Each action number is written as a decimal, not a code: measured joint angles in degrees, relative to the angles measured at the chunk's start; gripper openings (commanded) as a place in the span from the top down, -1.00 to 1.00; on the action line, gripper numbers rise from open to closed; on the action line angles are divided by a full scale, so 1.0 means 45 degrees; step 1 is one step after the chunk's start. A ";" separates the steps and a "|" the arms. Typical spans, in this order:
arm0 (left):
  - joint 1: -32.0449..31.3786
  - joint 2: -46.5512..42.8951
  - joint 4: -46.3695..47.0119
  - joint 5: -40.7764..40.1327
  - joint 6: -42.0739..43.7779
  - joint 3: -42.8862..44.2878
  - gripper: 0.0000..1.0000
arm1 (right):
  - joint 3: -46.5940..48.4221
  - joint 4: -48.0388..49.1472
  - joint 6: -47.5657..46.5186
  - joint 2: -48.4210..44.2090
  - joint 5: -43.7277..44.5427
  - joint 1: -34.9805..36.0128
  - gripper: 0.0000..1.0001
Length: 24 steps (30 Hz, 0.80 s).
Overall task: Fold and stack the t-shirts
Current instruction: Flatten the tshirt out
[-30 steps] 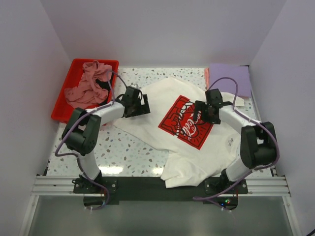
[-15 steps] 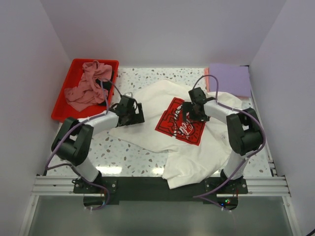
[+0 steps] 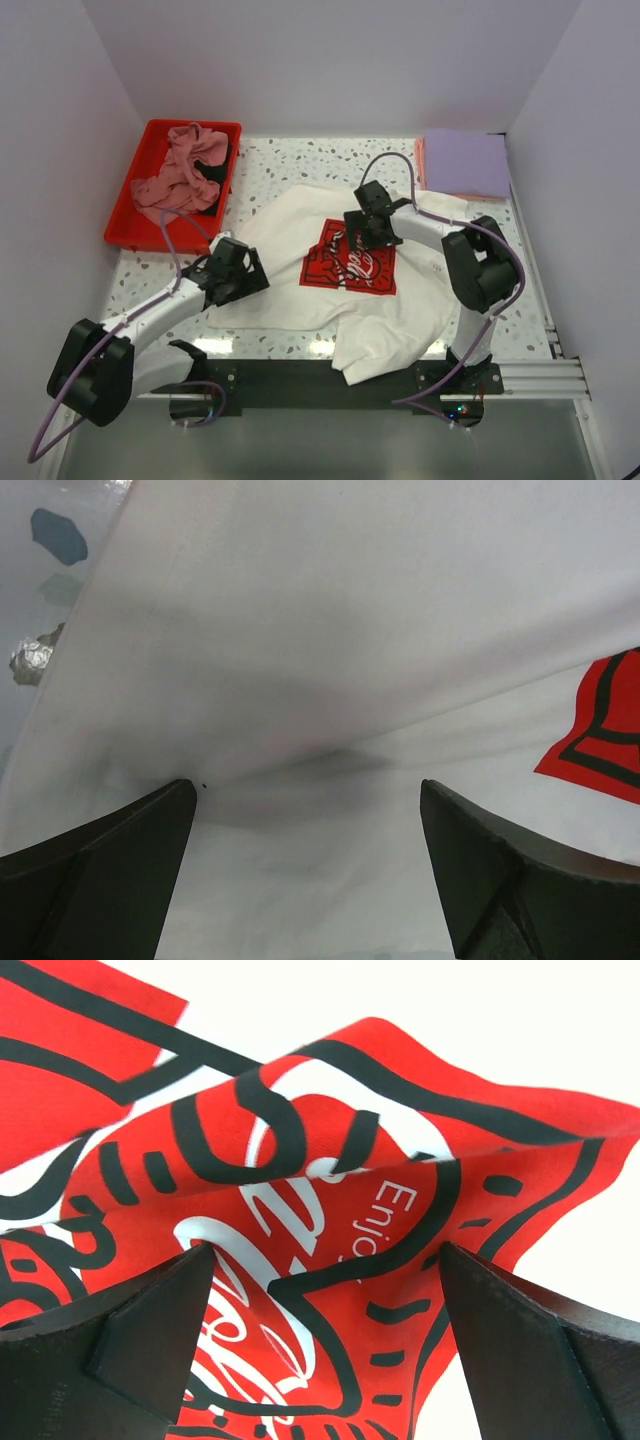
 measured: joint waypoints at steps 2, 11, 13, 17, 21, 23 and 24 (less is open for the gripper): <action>-0.0005 -0.0291 -0.0282 -0.0073 -0.0296 -0.0117 -1.00 | 0.0272 -0.0049 -0.0053 0.0189 -0.0010 0.0257 -0.98; -0.0049 -0.0651 -0.1069 -0.0393 -0.0855 -0.0180 -1.00 | 0.2191 -0.0194 -0.0287 0.1647 -0.0044 0.2074 -0.98; -0.0049 -0.0665 -0.1127 -0.0398 -0.0860 -0.0180 -1.00 | 0.2832 -0.0253 -0.0389 0.2074 -0.0039 0.2497 -0.97; -0.0078 -0.0738 -0.1258 -0.0418 -0.0855 -0.0175 -1.00 | 0.3269 -0.0282 -0.0500 0.2365 0.0005 0.2963 -0.98; -0.0189 -0.0845 -0.1885 -0.0398 -0.0806 -0.0015 -1.00 | 0.2958 -0.0661 -0.0476 0.1991 0.0131 0.3021 -0.98; -0.0253 -0.0889 -0.2200 -0.0408 -0.0704 0.0335 -1.00 | 0.2443 -0.1025 -0.0393 0.1462 0.0471 0.3021 -0.98; -0.0296 -0.0918 -0.2259 -0.0427 -0.0588 0.0602 -1.00 | 0.2142 -0.1253 -0.0311 0.1049 0.0709 0.3016 -0.98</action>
